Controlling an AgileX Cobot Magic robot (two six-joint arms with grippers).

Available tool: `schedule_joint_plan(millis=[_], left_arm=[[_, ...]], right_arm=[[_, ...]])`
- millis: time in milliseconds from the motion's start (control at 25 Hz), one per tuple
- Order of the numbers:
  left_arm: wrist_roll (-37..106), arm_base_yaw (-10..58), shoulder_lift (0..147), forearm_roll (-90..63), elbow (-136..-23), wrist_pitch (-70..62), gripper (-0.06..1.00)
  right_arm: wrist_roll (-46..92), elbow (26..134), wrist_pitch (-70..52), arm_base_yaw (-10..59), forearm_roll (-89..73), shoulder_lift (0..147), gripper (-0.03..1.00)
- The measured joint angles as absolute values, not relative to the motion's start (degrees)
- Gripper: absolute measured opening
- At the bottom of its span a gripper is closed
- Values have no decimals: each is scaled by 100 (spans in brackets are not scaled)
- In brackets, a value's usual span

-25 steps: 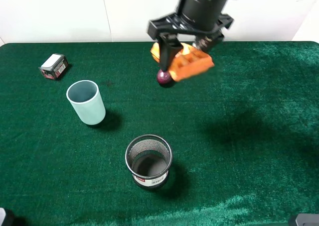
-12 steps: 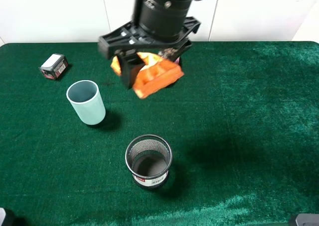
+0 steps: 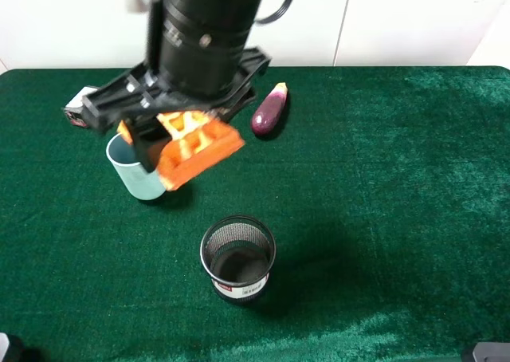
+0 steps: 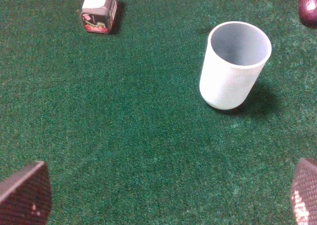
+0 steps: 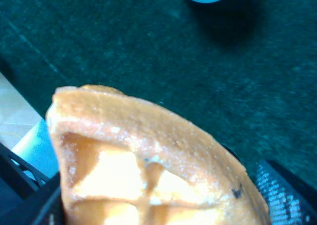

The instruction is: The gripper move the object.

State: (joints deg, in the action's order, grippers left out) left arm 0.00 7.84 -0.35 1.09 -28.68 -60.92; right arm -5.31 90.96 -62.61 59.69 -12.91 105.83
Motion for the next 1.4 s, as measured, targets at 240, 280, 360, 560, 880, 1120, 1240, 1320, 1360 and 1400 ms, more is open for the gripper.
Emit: schedule_joint_plan(millis=[240,280,360,560,880,1120,1240,1320,1360,1400], left_arm=[[0,784,-35,114,-2868,-6092,98],[0,784,-35,114,-2868,-6092,98],[0,784,-35,114,-2868,-6092,98],[0,784,-35,114,-2868,-6092,98],[0,784,-35,114,-2868,-6092,98],[0,784,-35,114,-2868,-6092,98],[0,784,-35,114,-2868,-6092,98],[0,784,-35,114,-2868,-6092,98],[0,784,-35,114,-2868,-6092,98],[0,784,-35,114,-2868,-6092,98]], right_arm=[[-465,9107,-5689,6173,-1453,10931,52],[-448,9139,-5648,6186,-1490,10981,52],[-417,9251,-5557,6231,-1525,11139,52],[-341,9584,-5409,6346,-1591,11548,52],[-315,9708,-5123,6616,-1596,11938,52],[-310,9708,-5002,6648,-1640,12254,52],[-310,9708,-4913,6703,-1574,12365,52],[-310,9708,-4857,6731,-1538,12433,52],[-310,9708,-4843,6735,-1506,12476,52],[-310,9708,-4843,6735,-1480,12535,52]])
